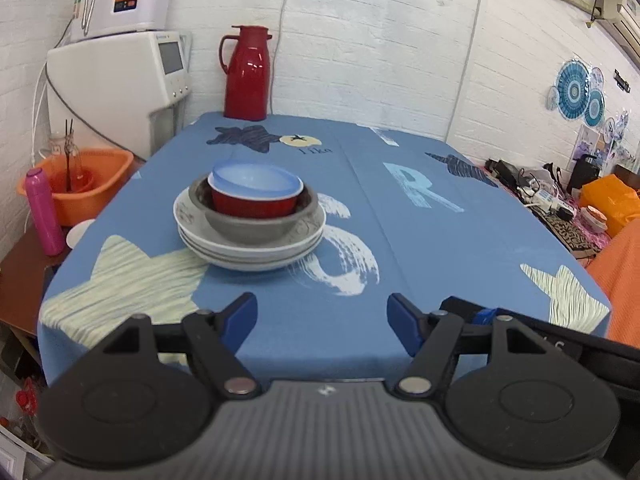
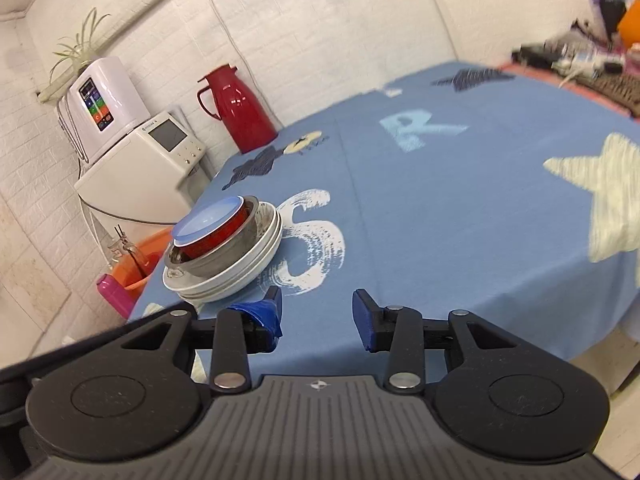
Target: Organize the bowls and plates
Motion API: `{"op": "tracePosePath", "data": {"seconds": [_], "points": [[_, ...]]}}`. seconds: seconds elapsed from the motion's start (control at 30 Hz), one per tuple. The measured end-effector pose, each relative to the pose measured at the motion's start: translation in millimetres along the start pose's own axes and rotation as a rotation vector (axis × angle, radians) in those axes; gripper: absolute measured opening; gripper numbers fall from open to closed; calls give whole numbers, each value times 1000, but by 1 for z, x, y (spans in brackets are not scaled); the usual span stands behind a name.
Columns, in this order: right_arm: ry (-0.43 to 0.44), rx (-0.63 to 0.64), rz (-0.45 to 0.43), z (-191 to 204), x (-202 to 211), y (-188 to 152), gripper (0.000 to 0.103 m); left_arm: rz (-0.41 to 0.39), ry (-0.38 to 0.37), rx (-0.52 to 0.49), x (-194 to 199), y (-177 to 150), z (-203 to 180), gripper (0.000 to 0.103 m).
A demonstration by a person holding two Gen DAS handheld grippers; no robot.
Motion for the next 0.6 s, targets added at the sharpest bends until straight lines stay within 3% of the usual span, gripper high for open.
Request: {"op": "tracePosePath", "data": {"seconds": [0.13,0.33,0.6], "points": [[-39,35,-65,-6,15,-17,24,-21,19,-27,11,-23,-5,71],[-109,23,-42,-31,18,-32,25,-9,38,-23,3,-33,-6,71],[-89,29,-47,-36,30,-39,26,-32,76,-20,7,-30,-1,71]]}}
Point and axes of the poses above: each gripper's, at about its wrist camera, not at the fingertips, and x roughly against the way its jaws point, z to its left, y to its top, the point moved 7 cm from there along -x, roughly the way its jaws point, and after that the axes turned 4 degrees about -z, right-handed, at the moved point
